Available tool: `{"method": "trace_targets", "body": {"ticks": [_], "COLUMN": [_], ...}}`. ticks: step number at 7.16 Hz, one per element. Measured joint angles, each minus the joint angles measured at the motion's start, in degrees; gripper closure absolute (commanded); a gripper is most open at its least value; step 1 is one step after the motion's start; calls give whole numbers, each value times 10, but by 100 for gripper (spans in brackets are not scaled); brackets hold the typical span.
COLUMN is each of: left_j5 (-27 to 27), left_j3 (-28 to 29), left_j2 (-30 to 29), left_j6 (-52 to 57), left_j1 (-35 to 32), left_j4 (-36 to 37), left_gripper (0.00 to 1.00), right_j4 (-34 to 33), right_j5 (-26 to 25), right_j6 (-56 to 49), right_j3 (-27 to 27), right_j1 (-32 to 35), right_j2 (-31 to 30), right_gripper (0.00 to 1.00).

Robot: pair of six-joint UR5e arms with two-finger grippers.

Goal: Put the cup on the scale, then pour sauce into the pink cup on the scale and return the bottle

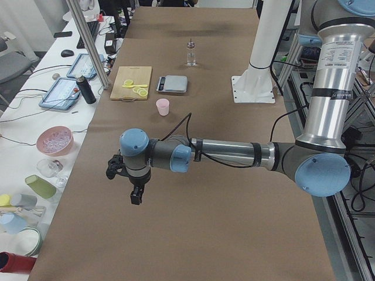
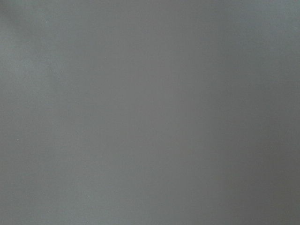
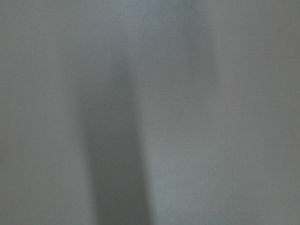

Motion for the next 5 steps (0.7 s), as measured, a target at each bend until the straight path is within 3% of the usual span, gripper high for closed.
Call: {"method": "trace_targets", "body": {"ticks": [5], "left_j5": [-2], "left_j3": [2], "left_j2": [1], "left_j6": [1], "left_j1": [0], "left_j4": [-1], "left_gripper": [1], "right_j4": [-2], "right_j5": [0], "right_j6": [5], "right_j3": [18], "right_j1": [0], "right_j2": [-6], "right_gripper": [0]}}
